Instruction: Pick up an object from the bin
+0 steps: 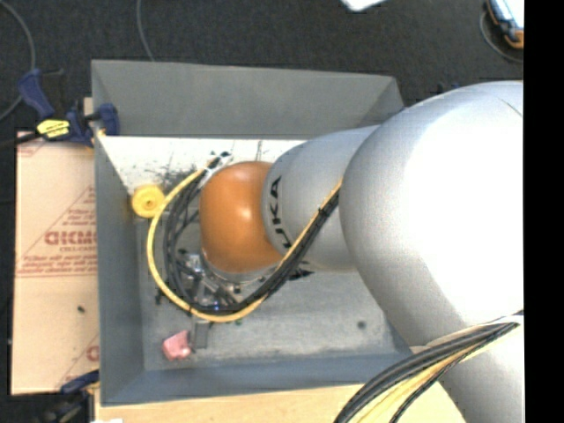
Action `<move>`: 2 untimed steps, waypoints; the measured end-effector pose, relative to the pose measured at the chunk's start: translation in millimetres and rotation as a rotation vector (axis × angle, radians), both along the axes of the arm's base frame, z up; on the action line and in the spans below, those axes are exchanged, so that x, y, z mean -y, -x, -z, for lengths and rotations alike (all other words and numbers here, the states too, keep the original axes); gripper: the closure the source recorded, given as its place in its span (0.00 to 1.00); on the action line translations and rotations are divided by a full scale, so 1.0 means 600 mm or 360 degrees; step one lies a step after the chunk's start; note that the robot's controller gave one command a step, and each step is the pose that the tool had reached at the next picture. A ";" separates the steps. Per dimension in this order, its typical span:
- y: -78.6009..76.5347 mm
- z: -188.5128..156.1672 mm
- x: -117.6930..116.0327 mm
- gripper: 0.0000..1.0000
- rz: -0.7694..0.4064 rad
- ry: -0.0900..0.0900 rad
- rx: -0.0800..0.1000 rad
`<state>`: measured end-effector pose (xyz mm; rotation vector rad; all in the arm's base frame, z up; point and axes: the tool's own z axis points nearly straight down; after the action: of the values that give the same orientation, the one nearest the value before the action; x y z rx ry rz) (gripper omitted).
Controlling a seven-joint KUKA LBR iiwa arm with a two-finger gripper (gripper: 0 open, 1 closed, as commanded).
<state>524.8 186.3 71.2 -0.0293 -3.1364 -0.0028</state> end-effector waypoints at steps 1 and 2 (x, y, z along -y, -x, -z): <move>0.006 -0.100 -0.018 0.00 0.0507 -0.0004 0.0018; 0.000 0.001 0.002 0.00 0.0001 0.0001 -0.0001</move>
Offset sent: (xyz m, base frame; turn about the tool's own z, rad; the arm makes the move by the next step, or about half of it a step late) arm 0.0000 0.0000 0.0000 0.0000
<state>525.0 185.0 70.5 -0.0306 -3.1359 -0.0020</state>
